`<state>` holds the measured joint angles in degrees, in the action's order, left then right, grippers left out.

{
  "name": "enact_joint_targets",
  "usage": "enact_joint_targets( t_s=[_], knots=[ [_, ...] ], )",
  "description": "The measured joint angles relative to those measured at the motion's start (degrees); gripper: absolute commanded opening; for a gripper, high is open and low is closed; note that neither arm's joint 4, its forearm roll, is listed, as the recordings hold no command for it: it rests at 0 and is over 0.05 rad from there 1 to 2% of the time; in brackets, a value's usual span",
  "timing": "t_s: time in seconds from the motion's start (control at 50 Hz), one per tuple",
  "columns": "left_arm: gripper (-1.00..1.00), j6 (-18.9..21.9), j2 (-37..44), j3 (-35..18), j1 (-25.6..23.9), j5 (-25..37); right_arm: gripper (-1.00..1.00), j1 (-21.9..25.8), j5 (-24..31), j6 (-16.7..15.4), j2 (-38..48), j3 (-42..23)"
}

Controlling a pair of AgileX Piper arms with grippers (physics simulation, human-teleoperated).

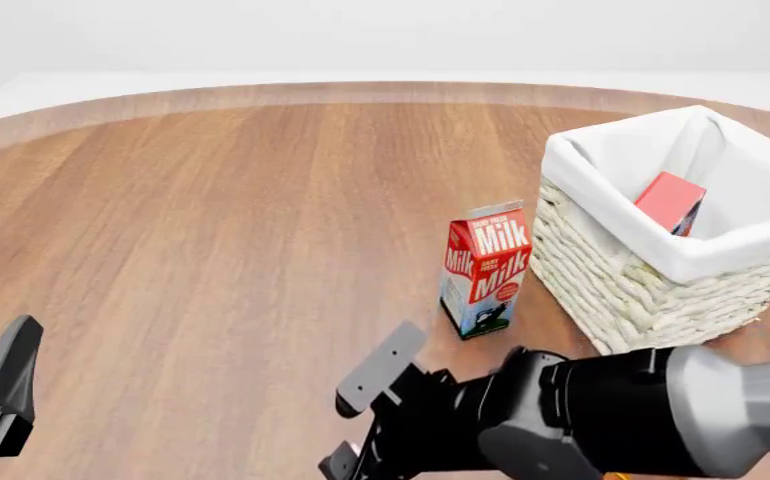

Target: Pick up the cream cheese box and the butter, and put them in the basket.

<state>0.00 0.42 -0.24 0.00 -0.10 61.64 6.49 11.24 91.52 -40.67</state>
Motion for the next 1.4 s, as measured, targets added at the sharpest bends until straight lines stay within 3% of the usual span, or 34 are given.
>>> enact_joint_targets(
  t_s=[1.4],
  knots=[
    [1.0, 0.0, 0.0, 0.0, 0.0, 0.0, 1.0, 0.47, -3.21, 2.05, 3.67, 2.34]
  ],
)
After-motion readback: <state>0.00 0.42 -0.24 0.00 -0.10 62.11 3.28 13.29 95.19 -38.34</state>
